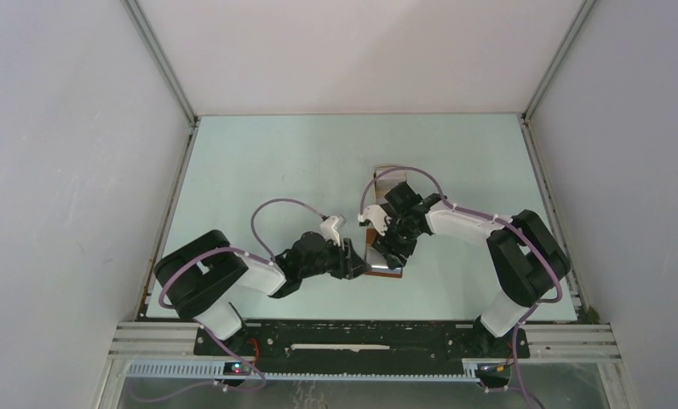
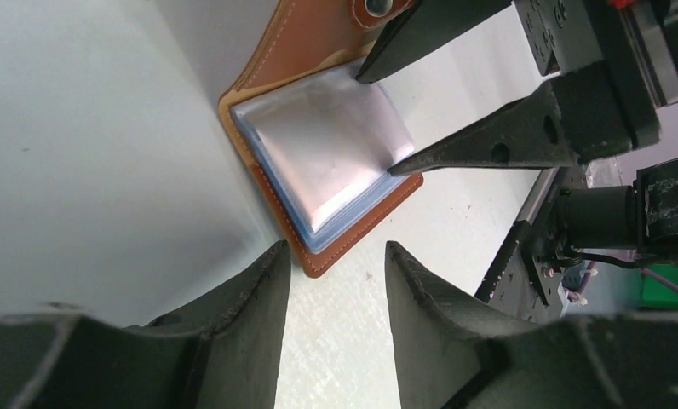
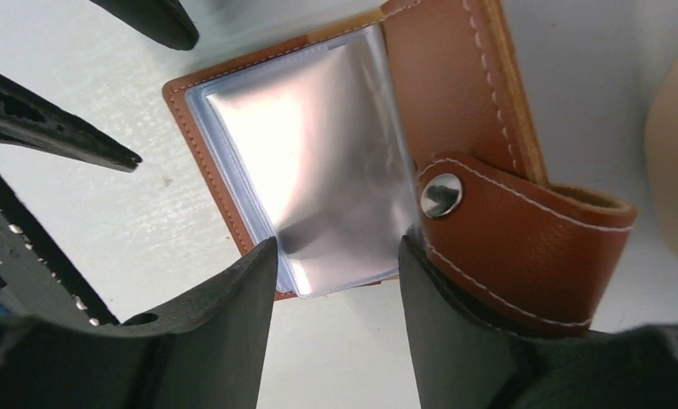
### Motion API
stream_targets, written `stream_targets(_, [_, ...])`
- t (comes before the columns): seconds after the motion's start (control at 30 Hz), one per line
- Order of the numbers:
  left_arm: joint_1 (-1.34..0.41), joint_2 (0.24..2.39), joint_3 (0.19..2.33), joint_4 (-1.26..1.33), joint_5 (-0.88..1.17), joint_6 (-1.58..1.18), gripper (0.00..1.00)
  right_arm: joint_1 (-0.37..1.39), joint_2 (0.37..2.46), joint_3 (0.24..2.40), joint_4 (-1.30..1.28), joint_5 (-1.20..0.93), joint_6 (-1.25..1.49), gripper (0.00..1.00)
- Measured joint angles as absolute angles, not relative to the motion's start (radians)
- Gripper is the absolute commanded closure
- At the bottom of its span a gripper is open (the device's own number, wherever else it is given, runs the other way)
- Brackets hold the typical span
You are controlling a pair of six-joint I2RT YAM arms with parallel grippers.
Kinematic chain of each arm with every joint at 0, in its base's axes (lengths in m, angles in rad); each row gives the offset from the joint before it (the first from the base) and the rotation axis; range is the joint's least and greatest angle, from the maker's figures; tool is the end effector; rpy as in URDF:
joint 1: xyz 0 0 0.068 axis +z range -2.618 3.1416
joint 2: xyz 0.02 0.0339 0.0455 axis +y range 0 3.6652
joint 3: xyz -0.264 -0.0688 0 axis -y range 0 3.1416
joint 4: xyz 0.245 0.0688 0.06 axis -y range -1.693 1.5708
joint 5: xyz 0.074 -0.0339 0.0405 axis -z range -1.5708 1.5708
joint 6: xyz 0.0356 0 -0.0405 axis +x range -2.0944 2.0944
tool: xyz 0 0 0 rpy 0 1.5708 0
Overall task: Put the credit cards into the card holder
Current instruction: Open the card holder at the center of the board.
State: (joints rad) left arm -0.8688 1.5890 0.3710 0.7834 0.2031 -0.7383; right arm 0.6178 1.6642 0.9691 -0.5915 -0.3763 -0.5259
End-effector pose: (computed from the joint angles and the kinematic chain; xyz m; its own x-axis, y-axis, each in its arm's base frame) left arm 0.1653 -0.2066 0.1224 -0.7839 -0.0939 -0.6137 0.4575 0.5808 -0.6733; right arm 0.2380 0.1852 0.1627 -0.3641 -0.8315 -0.4196 -0.9313 0.3249 0.1643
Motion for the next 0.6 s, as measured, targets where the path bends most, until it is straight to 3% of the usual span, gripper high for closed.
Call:
stream_targets(0.33, [-0.861,1.559,0.339,0.823,0.190,-0.762,0.50,0.638,1.679,0.983,-0.575,-0.289,-0.513,0.67])
stream_targets(0.6, [-0.860,1.550,0.321,0.868,0.194,-0.789,0.51,0.612,1.679,0.989,-0.585,-0.377,-0.493,0.93])
